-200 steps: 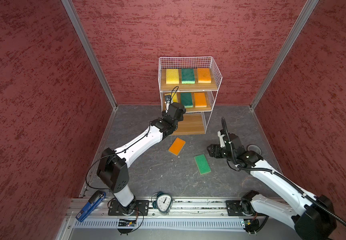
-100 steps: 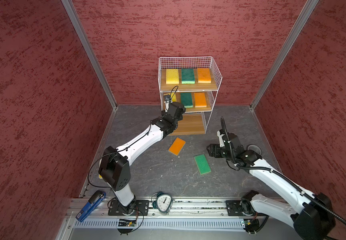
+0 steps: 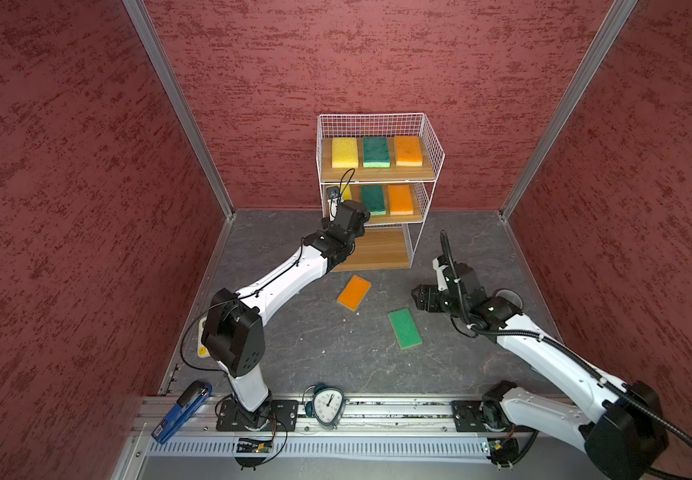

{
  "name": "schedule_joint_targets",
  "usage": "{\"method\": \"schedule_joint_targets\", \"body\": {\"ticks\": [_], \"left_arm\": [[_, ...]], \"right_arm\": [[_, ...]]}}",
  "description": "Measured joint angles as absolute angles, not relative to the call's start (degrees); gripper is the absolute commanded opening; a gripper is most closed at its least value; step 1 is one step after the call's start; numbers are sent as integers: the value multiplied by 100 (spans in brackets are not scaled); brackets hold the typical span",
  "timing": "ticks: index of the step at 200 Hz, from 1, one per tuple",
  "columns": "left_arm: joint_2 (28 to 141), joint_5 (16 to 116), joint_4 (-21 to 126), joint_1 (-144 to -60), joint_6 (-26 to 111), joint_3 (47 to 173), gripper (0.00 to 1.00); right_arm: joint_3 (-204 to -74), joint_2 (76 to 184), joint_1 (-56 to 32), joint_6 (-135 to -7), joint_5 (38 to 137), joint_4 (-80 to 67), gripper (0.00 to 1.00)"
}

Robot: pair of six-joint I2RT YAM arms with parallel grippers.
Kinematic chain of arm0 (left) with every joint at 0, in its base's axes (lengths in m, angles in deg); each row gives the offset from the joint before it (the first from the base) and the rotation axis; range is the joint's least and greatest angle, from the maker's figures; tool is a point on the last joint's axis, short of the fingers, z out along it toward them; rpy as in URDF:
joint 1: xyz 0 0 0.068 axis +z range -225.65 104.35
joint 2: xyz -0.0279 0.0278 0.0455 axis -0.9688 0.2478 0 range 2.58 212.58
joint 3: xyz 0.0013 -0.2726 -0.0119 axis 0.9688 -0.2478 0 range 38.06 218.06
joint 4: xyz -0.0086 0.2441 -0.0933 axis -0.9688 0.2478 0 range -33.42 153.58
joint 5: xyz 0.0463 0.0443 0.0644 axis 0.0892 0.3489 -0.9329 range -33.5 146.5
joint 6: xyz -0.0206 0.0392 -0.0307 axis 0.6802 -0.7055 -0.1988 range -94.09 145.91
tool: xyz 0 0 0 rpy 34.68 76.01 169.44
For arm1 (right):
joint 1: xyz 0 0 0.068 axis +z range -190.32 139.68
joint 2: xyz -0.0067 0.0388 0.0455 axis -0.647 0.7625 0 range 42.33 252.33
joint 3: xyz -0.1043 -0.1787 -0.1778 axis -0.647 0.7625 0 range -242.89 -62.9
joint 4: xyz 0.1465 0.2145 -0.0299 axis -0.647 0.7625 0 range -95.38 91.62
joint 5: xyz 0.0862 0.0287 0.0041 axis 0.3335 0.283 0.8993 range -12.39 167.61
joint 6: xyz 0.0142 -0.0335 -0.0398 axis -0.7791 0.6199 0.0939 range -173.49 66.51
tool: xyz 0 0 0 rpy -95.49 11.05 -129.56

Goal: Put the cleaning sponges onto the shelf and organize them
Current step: 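Carry the yellow sponge into the middle shelf beside the dark-green pad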

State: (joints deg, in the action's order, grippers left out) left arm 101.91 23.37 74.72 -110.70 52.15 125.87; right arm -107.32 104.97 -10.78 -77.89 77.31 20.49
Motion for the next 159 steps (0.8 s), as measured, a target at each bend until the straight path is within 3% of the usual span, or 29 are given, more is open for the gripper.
{"method": "schedule_joint_targets", "body": {"ticks": [159], "left_arm": [[10265,2339,7524,-11063,5200,12689,74]], "right_arm": [[-10732,10488,-1078,-7857,7734,2036,84]]}}
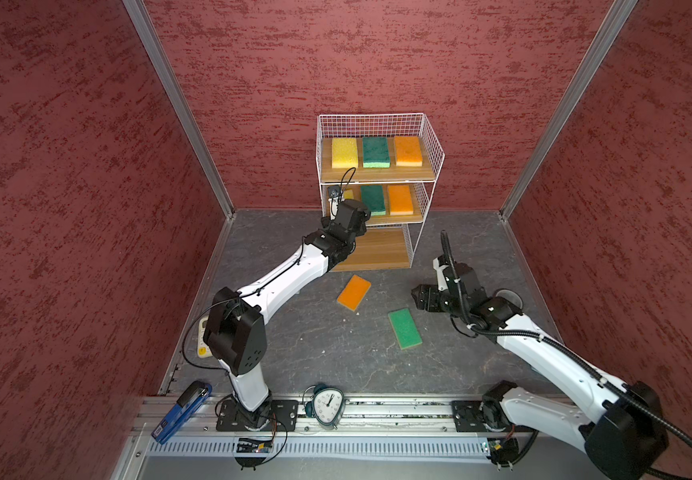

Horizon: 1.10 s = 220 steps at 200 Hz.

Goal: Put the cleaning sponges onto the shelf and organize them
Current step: 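Carry the yellow sponge into the middle shelf beside the dark-green pad, then lower the yellow sponge onto the middle shelf and open the left gripper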

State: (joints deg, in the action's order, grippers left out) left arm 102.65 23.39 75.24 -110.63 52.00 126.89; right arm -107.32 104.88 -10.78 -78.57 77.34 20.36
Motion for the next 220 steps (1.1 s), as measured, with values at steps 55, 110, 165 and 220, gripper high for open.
{"method": "schedule_joint_targets", "body": {"ticks": [55,110,165,220], "left_arm": [[10138,2455,7570,-11059,5191,12598,74],[9981,2822,7625,-11031,5097,12508,75],[9819,2965,7631,-11033,5090,12403,75],[9485,2965,7625,-11039,5088,12191,75]], "right_arm": [[-10732,10422,-1078,-7896,7736,2027,84],[-10732,10339,-1078,-7962,7744,2016,84],[-10732,10186,-1078,-8008,7753,2016,84],[-10732,10125,-1078,-8021,7764,2016,84]]}}
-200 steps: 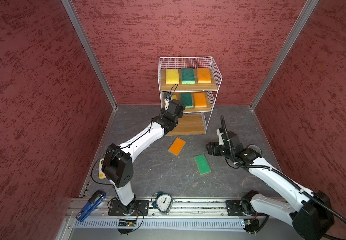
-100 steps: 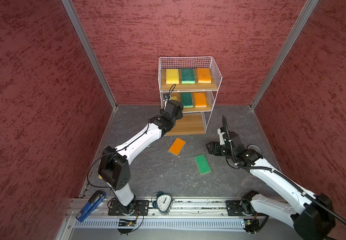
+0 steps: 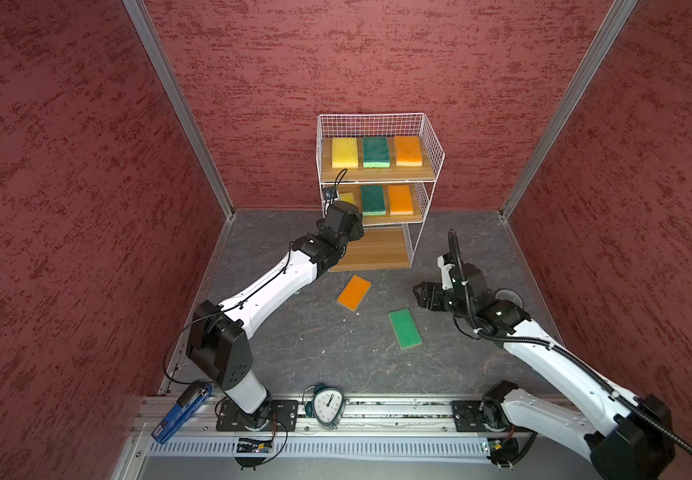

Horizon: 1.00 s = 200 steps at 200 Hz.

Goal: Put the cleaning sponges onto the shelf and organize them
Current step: 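Lower the yellow sponge onto the middle shelf and open the left gripper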

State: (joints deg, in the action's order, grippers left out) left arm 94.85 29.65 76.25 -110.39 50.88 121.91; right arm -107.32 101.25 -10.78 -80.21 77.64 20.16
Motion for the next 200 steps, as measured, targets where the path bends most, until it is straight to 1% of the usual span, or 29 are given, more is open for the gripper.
{"method": "schedule_joint_targets", "body": {"ticks": [39,91,129,148,161,200], "left_arm": [[9087,3065,7592,-11037,5097,11951,73],[8759,3452,7590,-11015,5350,11704,57],[8711,3797,7596,-10897,5667,11518,40],[8711,4053,7605,-10794,5818,11481,36],[8711,4239,7583,-10703,5901,11476,34],[8724,4586,7463,-10574,6091,11474,23]], "right_arm": [[-10732,10081,-1078,-8032,7790,2016,84],[-10732,10070,-1078,-8054,7858,2014,84],[-10732,10068,-1078,-8049,7882,2014,84],[-10732,10059,-1078,-8047,7884,2014,84],[-10732,10046,-1078,-8047,7887,2014,84],[-10732,10007,-1078,-8021,7884,2014,84]]}}
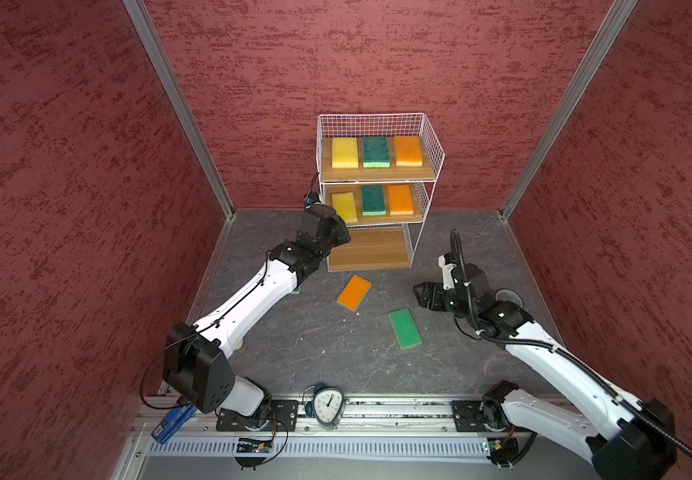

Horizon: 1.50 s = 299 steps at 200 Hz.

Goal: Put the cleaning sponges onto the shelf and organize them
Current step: 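Lower the yellow sponge onto the middle shelf and open the left gripper, then hold the left gripper at the middle shelf edge above the placed sponges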

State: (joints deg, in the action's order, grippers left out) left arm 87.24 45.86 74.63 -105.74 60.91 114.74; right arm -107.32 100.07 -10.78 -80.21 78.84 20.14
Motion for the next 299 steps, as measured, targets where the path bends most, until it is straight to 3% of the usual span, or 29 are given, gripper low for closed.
{"method": "schedule_joint_targets", "body": {"ticks": [113,208,299], "left_arm": [[9048,4733,7327,-10576,6148,11476,13],[9113,4648,7124,-10576,6148,11457,13],[8980,4372,6103,-10670,6205,10661,13]], "right_arm": [[-10732,10009,-1078,-7936,7871,2014,84],[-10732,10086,-1078,-7850,7834,2003,84],[-10730,10145,-1078,-7850,7836,1964,84]]}}
